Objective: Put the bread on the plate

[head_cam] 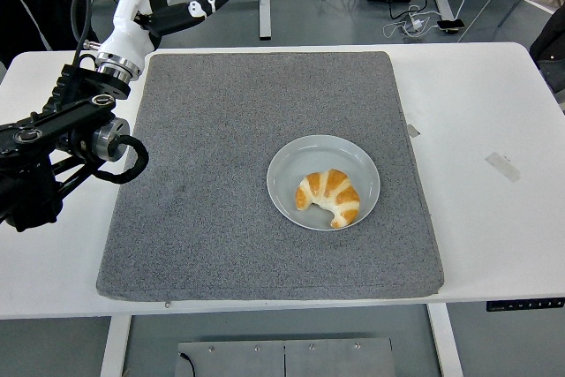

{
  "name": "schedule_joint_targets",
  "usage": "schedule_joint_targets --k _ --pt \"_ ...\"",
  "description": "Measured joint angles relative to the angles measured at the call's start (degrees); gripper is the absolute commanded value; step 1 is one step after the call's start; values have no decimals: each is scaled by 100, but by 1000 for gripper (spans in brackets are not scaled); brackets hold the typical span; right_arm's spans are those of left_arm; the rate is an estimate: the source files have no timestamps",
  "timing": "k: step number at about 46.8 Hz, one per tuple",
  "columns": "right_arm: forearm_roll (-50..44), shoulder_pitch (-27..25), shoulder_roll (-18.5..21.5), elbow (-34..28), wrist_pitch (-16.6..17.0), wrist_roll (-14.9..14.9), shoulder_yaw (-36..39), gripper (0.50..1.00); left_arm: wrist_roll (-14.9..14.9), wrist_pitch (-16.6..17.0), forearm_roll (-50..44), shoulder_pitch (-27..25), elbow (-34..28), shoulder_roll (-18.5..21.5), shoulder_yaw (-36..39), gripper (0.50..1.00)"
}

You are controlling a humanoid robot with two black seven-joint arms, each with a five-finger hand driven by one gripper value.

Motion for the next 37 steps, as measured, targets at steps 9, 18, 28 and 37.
schedule_joint_targets --k 9,18,28,37 --pt "-1 0 0 0 0 -2 0 1000 1 -542 -191 484 649 -111 -1137 939" --pt "2 1 0 0 0 0 0 1000 1 -1319 -682 511 1715 -589 -1496 939" --pt "0 0 0 0 0 -2 0 1000 1 -2222 -1424 461 2711 -1003 -1570 939" --pt "0 8 0 77 13 -2 22 1000 1 -2376 -1662 464 2767 -1081 -1641 939"
